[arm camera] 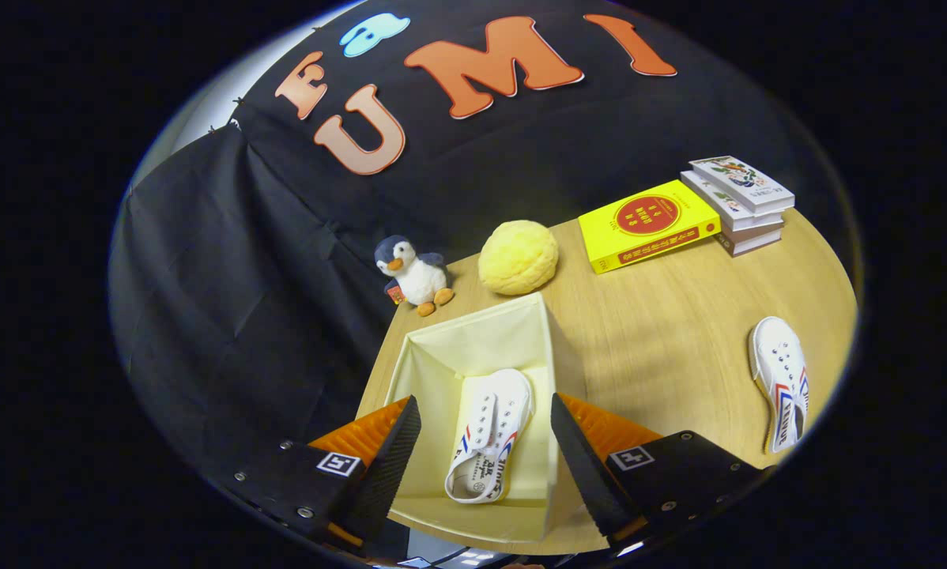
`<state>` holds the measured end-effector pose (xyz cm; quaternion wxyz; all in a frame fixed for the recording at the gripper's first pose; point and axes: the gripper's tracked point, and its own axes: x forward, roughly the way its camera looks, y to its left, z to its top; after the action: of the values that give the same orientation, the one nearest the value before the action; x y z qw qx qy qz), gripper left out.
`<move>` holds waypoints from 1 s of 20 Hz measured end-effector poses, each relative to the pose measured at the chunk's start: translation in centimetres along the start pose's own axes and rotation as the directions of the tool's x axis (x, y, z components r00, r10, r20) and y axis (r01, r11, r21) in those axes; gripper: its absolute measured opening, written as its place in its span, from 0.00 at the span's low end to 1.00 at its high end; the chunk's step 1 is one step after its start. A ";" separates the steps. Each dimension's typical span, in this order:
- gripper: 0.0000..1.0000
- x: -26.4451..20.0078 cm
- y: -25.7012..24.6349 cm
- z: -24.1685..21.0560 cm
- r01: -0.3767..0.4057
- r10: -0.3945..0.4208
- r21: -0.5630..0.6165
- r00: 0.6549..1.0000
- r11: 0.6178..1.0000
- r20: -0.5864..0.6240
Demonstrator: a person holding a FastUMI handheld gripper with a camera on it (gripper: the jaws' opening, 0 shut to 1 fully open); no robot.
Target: Open the storage box then place both shoes into the box .Put the left shoe in first, then the right shoe, with the right side of both shoes facing outward in a uniform manner.
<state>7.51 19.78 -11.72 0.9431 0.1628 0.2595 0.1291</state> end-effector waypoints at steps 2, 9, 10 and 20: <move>0.99 -1.2 -2.9 1.1 0.031 -0.031 0.008 0.999 0.999 0.020; 0.98 -5.0 -15.7 2.1 0.179 -0.179 0.026 0.983 0.984 0.028; 0.99 -5.4 -17.4 2.0 0.199 -0.199 0.025 0.980 0.980 0.022; 0.99 -8.3 -31.9 -0.9 0.344 -0.343 0.021 0.939 0.939 -0.028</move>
<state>5.19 -11.89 -20.61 0.9458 0.1253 0.2970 -0.0387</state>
